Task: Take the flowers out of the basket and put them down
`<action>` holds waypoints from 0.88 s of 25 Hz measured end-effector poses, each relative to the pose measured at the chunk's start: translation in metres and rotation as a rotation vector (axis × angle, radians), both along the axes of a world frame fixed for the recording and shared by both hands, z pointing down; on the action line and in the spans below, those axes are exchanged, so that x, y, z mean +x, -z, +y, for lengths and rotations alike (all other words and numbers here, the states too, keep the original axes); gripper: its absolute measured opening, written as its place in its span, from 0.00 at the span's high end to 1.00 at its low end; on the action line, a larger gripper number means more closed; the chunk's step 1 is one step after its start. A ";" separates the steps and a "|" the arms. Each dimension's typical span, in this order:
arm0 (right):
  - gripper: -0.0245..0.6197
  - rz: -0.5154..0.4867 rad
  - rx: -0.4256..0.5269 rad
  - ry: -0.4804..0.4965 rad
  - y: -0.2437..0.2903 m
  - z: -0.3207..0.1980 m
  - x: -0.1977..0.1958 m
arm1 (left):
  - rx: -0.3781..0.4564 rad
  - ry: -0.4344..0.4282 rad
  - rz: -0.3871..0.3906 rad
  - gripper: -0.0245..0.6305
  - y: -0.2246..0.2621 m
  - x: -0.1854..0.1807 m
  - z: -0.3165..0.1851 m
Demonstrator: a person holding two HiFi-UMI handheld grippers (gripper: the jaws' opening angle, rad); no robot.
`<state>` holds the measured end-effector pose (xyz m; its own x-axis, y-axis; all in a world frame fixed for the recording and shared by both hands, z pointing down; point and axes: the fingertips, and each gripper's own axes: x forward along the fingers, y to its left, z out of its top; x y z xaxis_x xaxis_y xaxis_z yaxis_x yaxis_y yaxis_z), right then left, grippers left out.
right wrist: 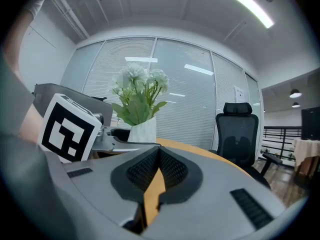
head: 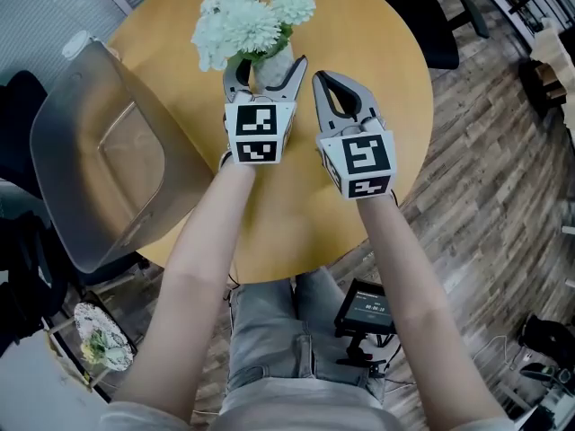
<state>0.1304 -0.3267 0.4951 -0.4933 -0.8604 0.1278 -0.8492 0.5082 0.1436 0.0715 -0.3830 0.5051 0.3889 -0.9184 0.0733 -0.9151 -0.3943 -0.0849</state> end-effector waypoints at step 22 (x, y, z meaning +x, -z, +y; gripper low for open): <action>0.92 -0.043 0.009 -0.008 0.015 -0.006 -0.001 | 0.050 -0.004 -0.064 0.42 0.001 0.004 -0.004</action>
<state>0.1298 -0.3323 0.4799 -0.4914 -0.8653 0.0987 -0.8586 0.5004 0.1118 0.0754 -0.3875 0.5042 0.3889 -0.9198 0.0517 -0.9055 -0.3920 -0.1626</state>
